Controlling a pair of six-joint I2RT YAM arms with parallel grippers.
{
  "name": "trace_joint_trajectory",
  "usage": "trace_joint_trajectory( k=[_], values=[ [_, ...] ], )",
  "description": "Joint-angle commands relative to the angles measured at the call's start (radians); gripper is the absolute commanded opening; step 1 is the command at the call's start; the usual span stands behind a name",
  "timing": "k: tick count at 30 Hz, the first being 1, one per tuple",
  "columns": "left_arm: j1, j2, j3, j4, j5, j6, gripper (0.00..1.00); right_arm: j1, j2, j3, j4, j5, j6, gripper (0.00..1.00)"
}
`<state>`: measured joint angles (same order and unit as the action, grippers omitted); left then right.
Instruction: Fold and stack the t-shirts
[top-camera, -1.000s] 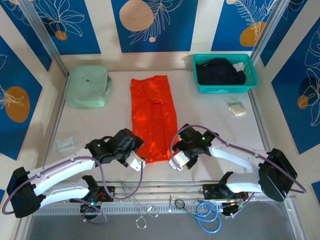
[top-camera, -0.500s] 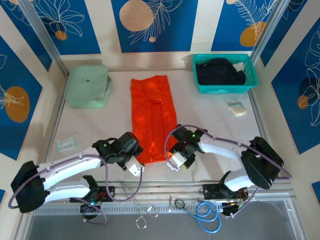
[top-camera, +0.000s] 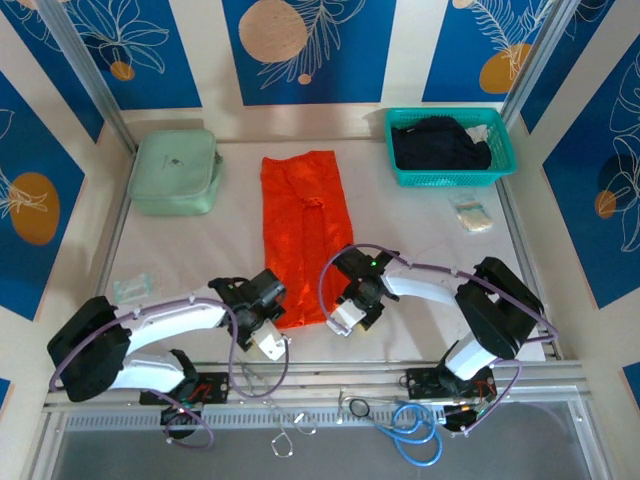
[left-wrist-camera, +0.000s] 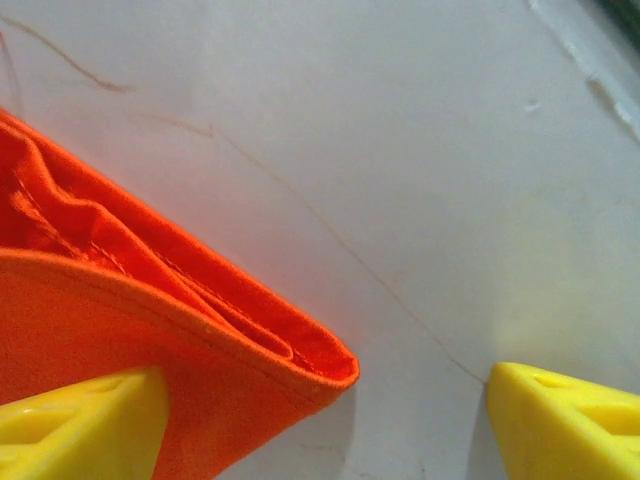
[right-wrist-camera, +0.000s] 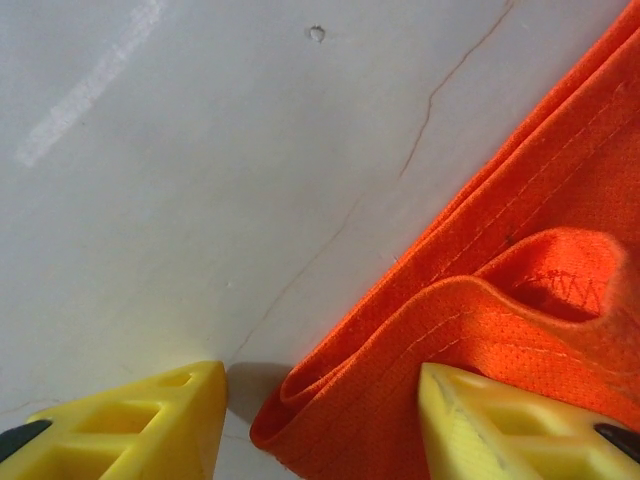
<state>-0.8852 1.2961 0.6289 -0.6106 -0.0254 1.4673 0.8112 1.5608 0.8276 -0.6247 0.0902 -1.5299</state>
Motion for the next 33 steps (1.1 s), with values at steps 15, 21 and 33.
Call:
trace_joint_trajectory(
  k=[15, 21, 33],
  values=[
    [0.046, 0.18, 0.115, -0.051, 0.047, 0.005, 0.65, 0.002, 0.004, 0.002, -0.017, -0.025, 0.019, 0.5],
    [0.051, 0.246, 0.138, -0.044, 0.047, 0.003, 0.58, 0.001, 0.013, 0.015, -0.015, -0.023, 0.029, 0.49],
    [0.051, 0.433, 0.237, 0.032, 0.064, -0.036, 0.48, 0.014, 0.089, 0.02, 0.046, -0.032, 0.122, 0.42]
  ],
)
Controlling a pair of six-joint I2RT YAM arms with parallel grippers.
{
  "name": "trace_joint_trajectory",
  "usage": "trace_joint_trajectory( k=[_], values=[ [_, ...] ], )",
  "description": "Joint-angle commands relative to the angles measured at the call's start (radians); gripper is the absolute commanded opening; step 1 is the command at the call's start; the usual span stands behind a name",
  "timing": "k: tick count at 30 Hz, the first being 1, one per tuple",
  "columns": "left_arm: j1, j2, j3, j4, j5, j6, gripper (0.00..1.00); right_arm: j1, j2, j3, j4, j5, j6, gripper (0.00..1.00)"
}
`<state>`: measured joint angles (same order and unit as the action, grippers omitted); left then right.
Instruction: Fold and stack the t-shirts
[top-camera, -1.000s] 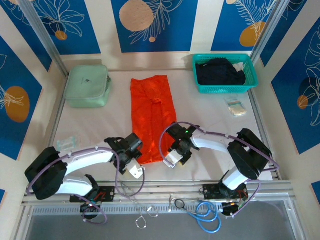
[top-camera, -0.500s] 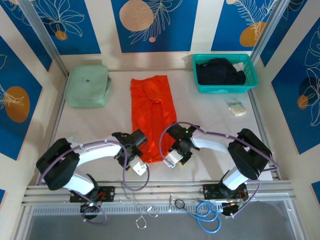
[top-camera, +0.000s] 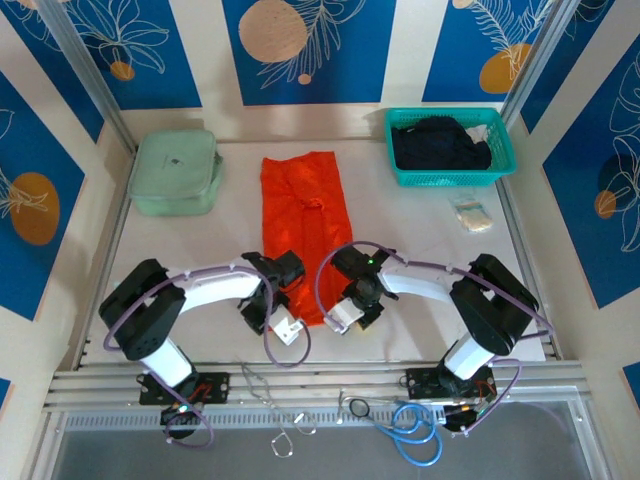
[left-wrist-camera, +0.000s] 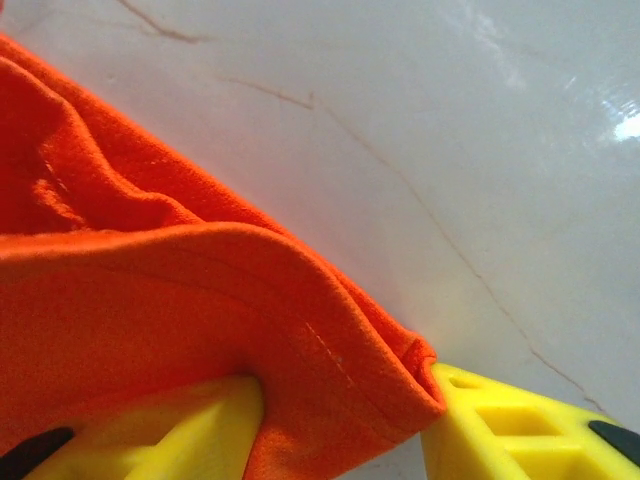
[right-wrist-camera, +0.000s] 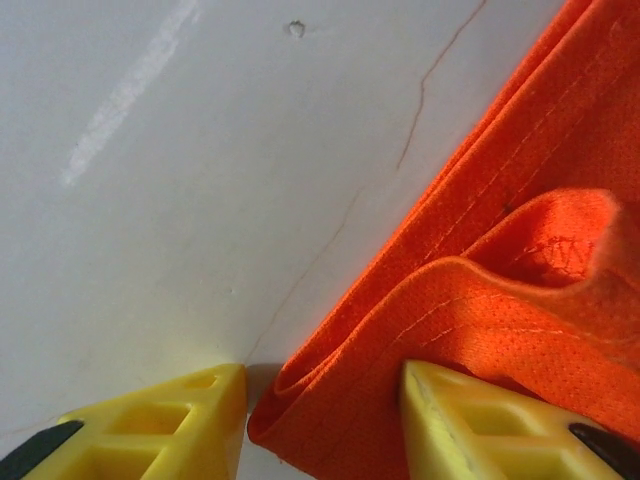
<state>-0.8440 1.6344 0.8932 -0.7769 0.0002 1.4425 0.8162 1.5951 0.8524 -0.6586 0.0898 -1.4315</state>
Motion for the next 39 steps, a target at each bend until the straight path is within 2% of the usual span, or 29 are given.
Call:
trace_joint_trajectory(
  k=[1, 5, 8, 9, 11, 12, 13, 14, 30, 34, 39],
  values=[
    [0.009, 0.103, -0.024, 0.202, 0.04, -0.013, 0.48, 0.009, 0.059, 0.001, 0.08, -0.033, 0.023, 0.41],
    [0.009, 0.12, -0.017, 0.211, 0.04, -0.025, 0.41, 0.008, 0.076, 0.02, 0.077, -0.036, 0.029, 0.32],
    [0.008, 0.111, -0.02, 0.212, 0.041, -0.024, 0.3, 0.008, 0.08, 0.023, 0.076, -0.033, 0.038, 0.19],
    [0.008, 0.106, -0.022, 0.214, 0.041, -0.025, 0.25, 0.007, 0.08, 0.02, 0.08, -0.032, 0.043, 0.14],
    [0.007, 0.091, -0.031, 0.221, 0.038, -0.03, 0.21, 0.008, 0.078, 0.014, 0.091, -0.022, 0.051, 0.0],
    [0.009, 0.084, -0.034, 0.222, 0.035, -0.031, 0.19, 0.008, 0.077, 0.012, 0.097, -0.017, 0.053, 0.0],
    [0.007, 0.075, -0.039, 0.217, 0.032, -0.03, 0.12, 0.008, 0.073, 0.011, 0.097, -0.014, 0.059, 0.0],
    [0.008, 0.065, -0.044, 0.213, 0.029, -0.03, 0.0, 0.008, 0.066, 0.011, 0.091, -0.013, 0.064, 0.0],
    [-0.015, -0.184, -0.015, -0.005, 0.038, -0.099, 0.0, 0.031, -0.259, -0.069, -0.039, -0.067, 0.229, 0.0],
    [-0.006, -0.209, 0.049, -0.044, 0.014, -0.093, 0.0, -0.012, -0.281, -0.01, -0.067, -0.066, 0.231, 0.0],
    [0.049, -0.206, 0.17, -0.059, 0.026, -0.097, 0.0, -0.106, -0.274, 0.12, -0.074, -0.116, 0.231, 0.0]
  ],
)
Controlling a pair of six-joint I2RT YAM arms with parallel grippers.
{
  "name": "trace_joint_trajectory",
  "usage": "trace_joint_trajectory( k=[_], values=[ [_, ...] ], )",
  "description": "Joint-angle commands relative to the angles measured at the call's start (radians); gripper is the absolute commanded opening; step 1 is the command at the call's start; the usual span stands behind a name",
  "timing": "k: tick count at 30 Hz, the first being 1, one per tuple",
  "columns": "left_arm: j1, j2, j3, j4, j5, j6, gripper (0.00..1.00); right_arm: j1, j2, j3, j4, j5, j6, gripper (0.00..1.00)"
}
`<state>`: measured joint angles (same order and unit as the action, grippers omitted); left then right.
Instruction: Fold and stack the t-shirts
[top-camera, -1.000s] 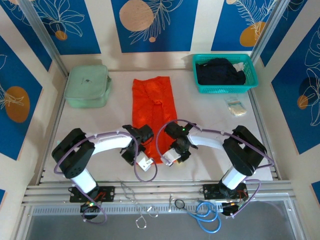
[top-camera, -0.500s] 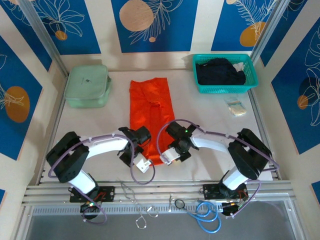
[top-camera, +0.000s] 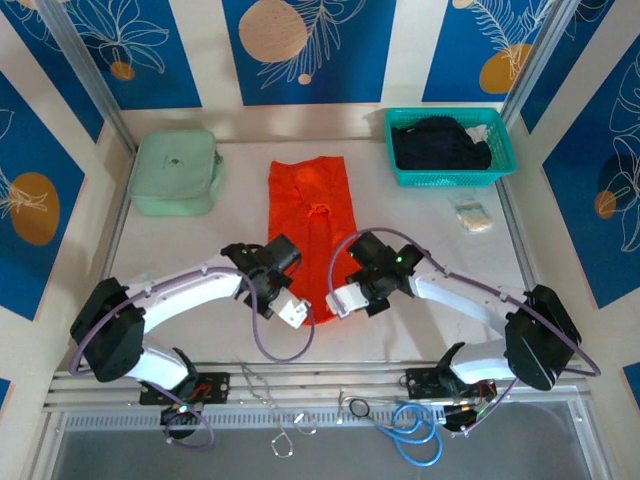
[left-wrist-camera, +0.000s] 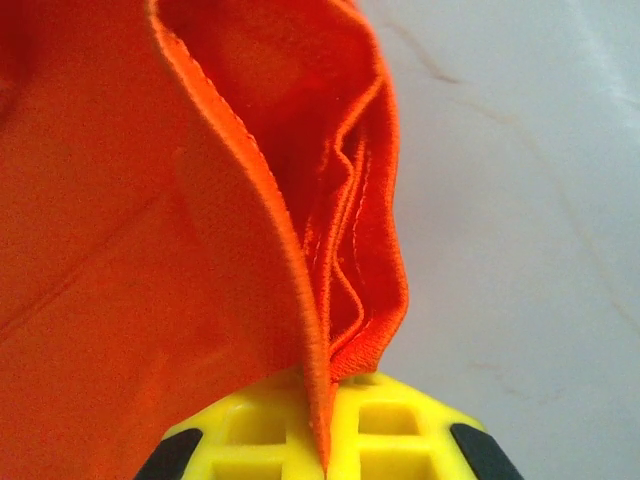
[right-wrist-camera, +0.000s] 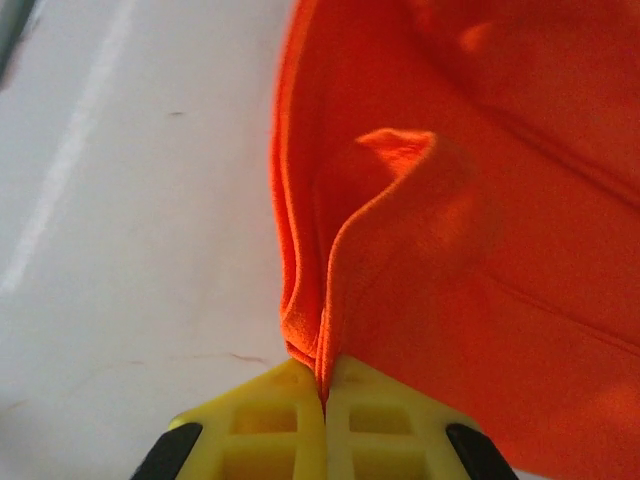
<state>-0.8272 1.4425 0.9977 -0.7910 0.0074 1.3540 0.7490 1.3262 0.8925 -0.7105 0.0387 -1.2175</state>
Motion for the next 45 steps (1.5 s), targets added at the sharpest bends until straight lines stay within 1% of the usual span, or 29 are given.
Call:
trace_joint_trajectory(
  k=[1, 6, 10, 13, 18, 26, 35, 45],
  values=[
    [0.047, -0.013, 0.091, -0.043, 0.024, -0.007, 0.0, -0.06, -0.003, 0.109, -0.028, -0.08, 0.013, 0.0],
    [0.138, 0.018, 0.212, -0.03, 0.037, -0.012, 0.0, -0.157, 0.041, 0.233, -0.033, -0.143, 0.008, 0.0],
    [0.217, 0.077, 0.296, -0.02, 0.042, -0.025, 0.0, -0.221, 0.116, 0.316, -0.018, -0.155, 0.013, 0.0],
    [0.263, 0.123, 0.315, 0.022, 0.036, -0.036, 0.0, -0.257, 0.183, 0.367, 0.008, -0.154, 0.033, 0.0],
    [0.335, 0.185, 0.334, 0.095, 0.06, -0.076, 0.0, -0.293, 0.29, 0.436, 0.069, -0.138, 0.076, 0.0],
    [0.349, 0.301, 0.371, 0.176, 0.054, -0.069, 0.0, -0.328, 0.441, 0.508, 0.115, -0.101, 0.118, 0.0],
    [0.365, 0.403, 0.414, 0.257, 0.046, -0.06, 0.0, -0.353, 0.544, 0.546, 0.194, -0.055, 0.178, 0.0],
    [0.392, 0.49, 0.409, 0.342, 0.0, -0.075, 0.0, -0.361, 0.645, 0.583, 0.27, -0.021, 0.254, 0.0]
  ],
)
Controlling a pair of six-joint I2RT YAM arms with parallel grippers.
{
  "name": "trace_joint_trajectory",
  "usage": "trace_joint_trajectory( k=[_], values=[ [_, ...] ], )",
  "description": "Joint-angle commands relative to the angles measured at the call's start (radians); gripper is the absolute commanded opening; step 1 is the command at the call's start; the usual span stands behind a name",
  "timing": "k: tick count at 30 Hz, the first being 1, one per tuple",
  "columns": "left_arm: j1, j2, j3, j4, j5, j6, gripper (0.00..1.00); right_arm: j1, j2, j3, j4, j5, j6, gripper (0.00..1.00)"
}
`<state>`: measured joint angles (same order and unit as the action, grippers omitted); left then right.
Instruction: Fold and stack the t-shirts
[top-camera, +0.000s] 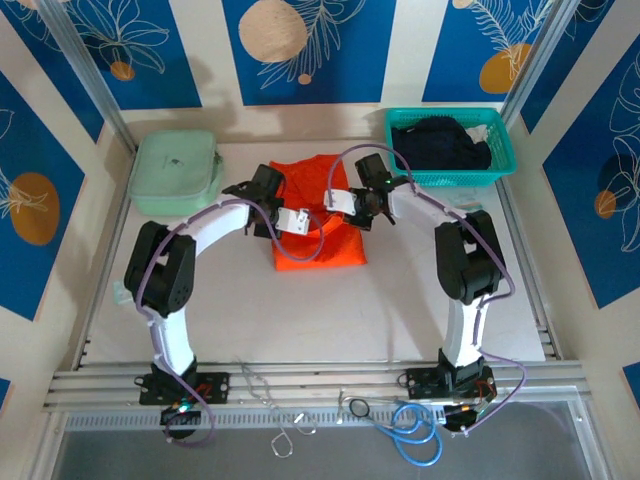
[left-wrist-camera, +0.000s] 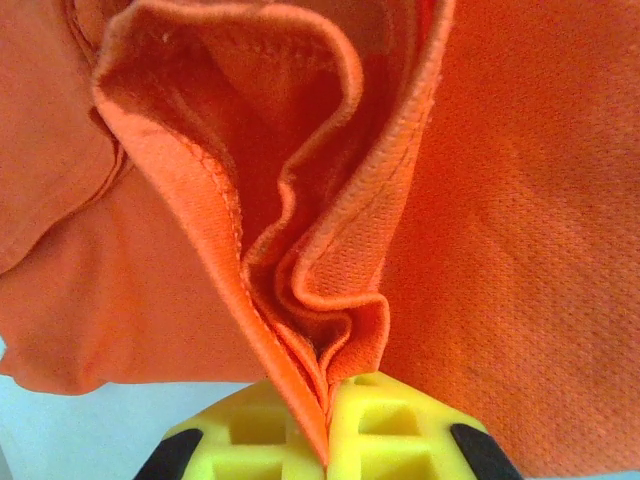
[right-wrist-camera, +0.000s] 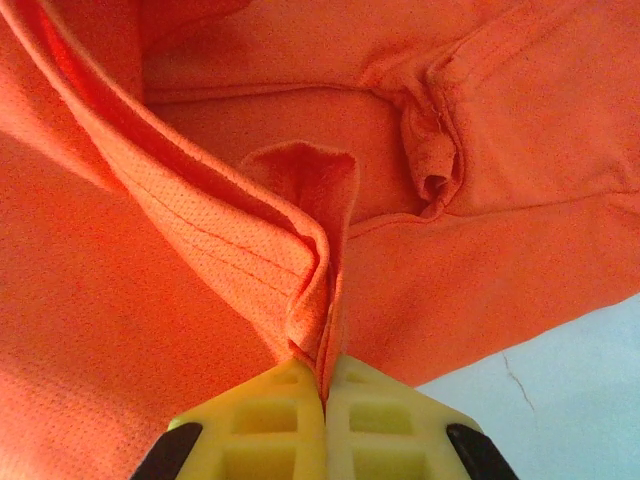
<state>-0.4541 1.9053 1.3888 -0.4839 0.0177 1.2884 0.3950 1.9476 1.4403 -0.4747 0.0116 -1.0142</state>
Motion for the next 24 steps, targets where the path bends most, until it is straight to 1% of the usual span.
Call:
trace_joint_trajectory(
  k=[1, 4, 5, 6, 7, 8, 10, 11, 12, 13, 15, 16, 18, 19, 21, 22, 24],
  values=[
    [0.021, 0.034, 0.015, 0.048, -0.017, -0.012, 0.0, -0.008, 0.031, 0.04, 0.04, 0.005, 0.065, 0.0],
    [0.029, 0.044, 0.0, 0.105, -0.045, -0.022, 0.0, -0.013, 0.046, 0.045, 0.074, 0.002, 0.096, 0.0],
    [0.032, 0.047, -0.001, 0.117, -0.051, -0.024, 0.0, -0.013, 0.052, 0.048, 0.079, 0.001, 0.102, 0.02],
    [0.035, 0.047, -0.004, 0.126, -0.058, -0.026, 0.0, -0.014, 0.058, 0.055, 0.082, -0.001, 0.108, 0.07],
    [0.037, 0.049, -0.004, 0.132, -0.063, -0.027, 0.02, -0.015, 0.064, 0.062, 0.086, -0.001, 0.116, 0.12],
    [0.04, 0.049, -0.005, 0.141, -0.069, -0.029, 0.09, -0.015, 0.068, 0.067, 0.089, -0.001, 0.122, 0.16],
    [0.044, 0.045, -0.01, 0.18, -0.09, -0.04, 0.15, -0.017, 0.07, 0.067, 0.112, -0.002, 0.138, 0.26],
    [0.045, 0.042, -0.011, 0.197, -0.1, -0.046, 0.2, -0.018, 0.068, 0.068, 0.122, -0.004, 0.146, 0.29],
    [0.047, 0.042, -0.01, 0.219, -0.116, -0.058, 0.27, -0.019, 0.068, 0.066, 0.134, -0.005, 0.159, 0.32],
    [0.047, 0.04, -0.011, 0.248, -0.134, -0.066, 0.36, -0.022, 0.063, 0.064, 0.147, -0.007, 0.173, 0.34],
    [0.048, 0.038, -0.014, 0.3, -0.176, -0.083, 0.43, -0.024, 0.049, 0.059, 0.171, -0.016, 0.198, 0.39],
    [0.048, 0.035, -0.014, 0.33, -0.199, -0.094, 0.48, -0.025, 0.037, 0.053, 0.186, -0.023, 0.21, 0.4],
    [0.049, 0.024, -0.018, 0.396, -0.252, -0.111, 0.52, -0.028, 0.006, 0.039, 0.203, -0.038, 0.233, 0.41],
    [0.049, 0.015, -0.021, 0.433, -0.276, -0.121, 0.57, -0.031, -0.013, 0.031, 0.211, -0.056, 0.242, 0.42],
    [0.048, -0.011, -0.036, 0.517, -0.323, -0.136, 0.63, -0.034, -0.072, 0.003, 0.217, -0.098, 0.239, 0.43],
    [0.048, -0.038, -0.05, 0.548, -0.325, -0.146, 0.65, -0.037, -0.105, -0.019, 0.218, -0.124, 0.224, 0.44],
    [0.049, -0.107, -0.076, 0.541, -0.276, -0.168, 0.68, -0.041, -0.177, -0.072, 0.212, -0.176, 0.159, 0.45]
  ],
)
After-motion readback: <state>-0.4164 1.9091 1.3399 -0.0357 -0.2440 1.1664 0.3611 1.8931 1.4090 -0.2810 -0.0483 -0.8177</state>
